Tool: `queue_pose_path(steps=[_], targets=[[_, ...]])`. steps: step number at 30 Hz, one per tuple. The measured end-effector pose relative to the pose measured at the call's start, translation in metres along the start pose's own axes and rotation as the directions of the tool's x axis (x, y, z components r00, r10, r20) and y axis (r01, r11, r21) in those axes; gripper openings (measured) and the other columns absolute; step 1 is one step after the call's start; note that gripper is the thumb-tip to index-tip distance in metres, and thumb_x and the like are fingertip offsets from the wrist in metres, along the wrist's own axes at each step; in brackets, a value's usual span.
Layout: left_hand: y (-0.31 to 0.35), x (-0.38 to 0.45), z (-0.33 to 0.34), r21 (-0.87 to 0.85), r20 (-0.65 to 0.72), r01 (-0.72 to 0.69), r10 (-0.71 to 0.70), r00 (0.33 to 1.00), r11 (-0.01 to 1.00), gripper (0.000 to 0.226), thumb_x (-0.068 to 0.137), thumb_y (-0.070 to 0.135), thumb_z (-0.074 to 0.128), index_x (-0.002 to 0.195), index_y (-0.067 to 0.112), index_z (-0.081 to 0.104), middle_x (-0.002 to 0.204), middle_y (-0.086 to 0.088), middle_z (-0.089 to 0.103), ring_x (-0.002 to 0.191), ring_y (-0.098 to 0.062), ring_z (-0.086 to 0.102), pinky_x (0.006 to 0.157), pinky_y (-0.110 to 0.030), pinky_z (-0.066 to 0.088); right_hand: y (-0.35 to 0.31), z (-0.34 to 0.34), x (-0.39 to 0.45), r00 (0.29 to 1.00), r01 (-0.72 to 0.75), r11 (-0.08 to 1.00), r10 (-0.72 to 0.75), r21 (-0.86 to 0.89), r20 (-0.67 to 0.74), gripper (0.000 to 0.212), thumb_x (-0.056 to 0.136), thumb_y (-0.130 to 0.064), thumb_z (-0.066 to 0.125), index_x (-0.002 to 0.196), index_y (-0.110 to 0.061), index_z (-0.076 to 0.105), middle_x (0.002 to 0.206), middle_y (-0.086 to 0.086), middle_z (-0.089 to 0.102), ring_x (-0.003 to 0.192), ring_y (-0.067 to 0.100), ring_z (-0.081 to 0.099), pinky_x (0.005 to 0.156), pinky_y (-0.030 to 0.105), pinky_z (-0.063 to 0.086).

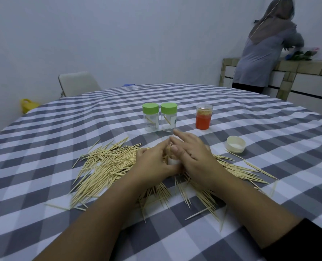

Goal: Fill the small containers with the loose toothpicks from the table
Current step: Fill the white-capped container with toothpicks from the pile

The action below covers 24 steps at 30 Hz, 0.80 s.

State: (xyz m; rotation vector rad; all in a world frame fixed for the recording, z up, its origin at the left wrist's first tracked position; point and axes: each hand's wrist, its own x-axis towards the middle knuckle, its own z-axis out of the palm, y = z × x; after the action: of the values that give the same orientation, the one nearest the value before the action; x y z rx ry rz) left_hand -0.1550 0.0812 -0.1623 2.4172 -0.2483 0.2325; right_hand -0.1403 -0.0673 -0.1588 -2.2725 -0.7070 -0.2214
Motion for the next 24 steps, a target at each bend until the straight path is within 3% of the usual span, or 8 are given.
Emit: queue_pose_path(steps=[4,6,8,11,14,17,21,24], targets=[[0.001,0.001,-0.001,0.096,0.006,-0.018,0.018,1.0,0.995,0.043,0.078,0.042,0.065,0.117,0.035,0.048,0.09,0.023,0.059,0.104,-0.006,0.054,0.109,-0.042,0.023,-0.006,0.001,-0.003,0.994,0.102,0.987,-0.096,-0.121,0.056,0.06,0.089,-0.051,0.033,0.146,-0.039,0.022,0.152,-0.02,0.025,0.14,0.002,0.014,0.109,0.031,0.011],[-0.004,0.002,-0.008,0.148,0.081,0.023,-0.035,0.996,0.989,0.068,0.073,0.052,0.067,0.133,0.034,0.044,0.119,0.017,0.06,0.123,-0.01,0.047,0.113,-0.043,0.017,-0.007,0.0,-0.006,0.996,0.066,0.998,-0.067,0.007,0.062,0.067,0.091,-0.04,0.051,0.147,-0.043,0.015,0.155,-0.017,0.018,0.141,0.003,0.016,0.115,0.035,0.017],[-0.008,0.0,-0.024,0.098,0.184,0.139,-0.156,0.971,0.985,0.094,0.062,0.06,0.072,0.145,0.038,0.032,0.144,0.011,0.044,0.134,-0.015,0.037,0.114,-0.04,0.022,-0.007,-0.002,-0.008,0.997,-0.033,0.981,0.02,0.19,0.072,0.078,0.09,-0.025,0.059,0.146,-0.046,0.01,0.154,-0.014,0.017,0.131,0.003,0.033,0.107,0.029,0.034],[-0.017,-0.004,-0.044,0.087,0.186,0.198,-0.211,0.959,0.976,0.083,0.076,0.04,0.071,0.147,0.035,0.03,0.15,0.005,0.037,0.13,-0.017,0.042,0.107,-0.031,0.034,-0.003,-0.005,-0.008,0.992,-0.105,0.96,0.082,0.26,0.099,0.083,0.089,-0.021,0.061,0.145,-0.048,0.007,0.148,-0.007,0.029,0.106,0.001,0.048,0.082,0.014,0.044],[-0.022,-0.002,-0.05,0.27,0.093,0.247,-0.281,0.955,0.93,0.072,0.086,0.031,0.058,0.15,0.029,0.024,0.153,-0.003,0.032,0.139,-0.028,0.026,0.114,-0.038,0.022,-0.001,-0.005,-0.007,0.989,-0.128,0.957,0.104,0.259,0.106,0.083,0.089,-0.021,0.062,0.145,-0.048,0.008,0.129,-0.006,0.042,0.094,-0.001,0.056,0.071,0.009,0.046],[-0.023,-0.001,-0.046,0.4,0.094,0.26,-0.322,0.942,0.879,0.066,0.093,0.032,0.046,0.151,0.02,0.017,0.155,-0.007,0.028,0.143,-0.023,0.018,0.116,-0.035,0.004,-0.002,-0.005,-0.008,0.989,-0.128,0.968,0.108,0.218,0.102,0.083,0.089,-0.024,0.063,0.144,-0.049,0.007,0.118,-0.007,0.042,0.092,-0.001,0.056,0.071,0.01,0.047],[-0.025,0.004,-0.037,0.449,0.085,0.193,-0.257,0.963,0.872,0.062,0.094,0.029,0.04,0.151,0.016,0.02,0.143,-0.004,0.045,0.137,-0.02,0.032,0.116,-0.035,0.003,-0.004,-0.008,-0.008,0.99,-0.125,0.974,0.109,0.188,0.095,0.083,0.088,-0.026,0.063,0.144,-0.049,0.007,0.121,-0.005,0.047,0.093,0.007,0.06,0.079,0.021,0.051],[-0.021,0.006,-0.03,0.525,0.106,0.114,-0.198,0.974,0.844,0.062,0.093,0.03,0.041,0.15,0.017,0.023,0.139,-0.003,0.049,0.135,-0.021,0.035,0.116,-0.035,0.005,-0.004,-0.012,-0.008,0.988,-0.141,0.973,0.126,0.18,0.092,0.084,0.087,-0.025,0.065,0.144,-0.049,0.009,0.105,-0.011,0.05,0.094,0.022,0.063,0.085,0.036,0.054]])
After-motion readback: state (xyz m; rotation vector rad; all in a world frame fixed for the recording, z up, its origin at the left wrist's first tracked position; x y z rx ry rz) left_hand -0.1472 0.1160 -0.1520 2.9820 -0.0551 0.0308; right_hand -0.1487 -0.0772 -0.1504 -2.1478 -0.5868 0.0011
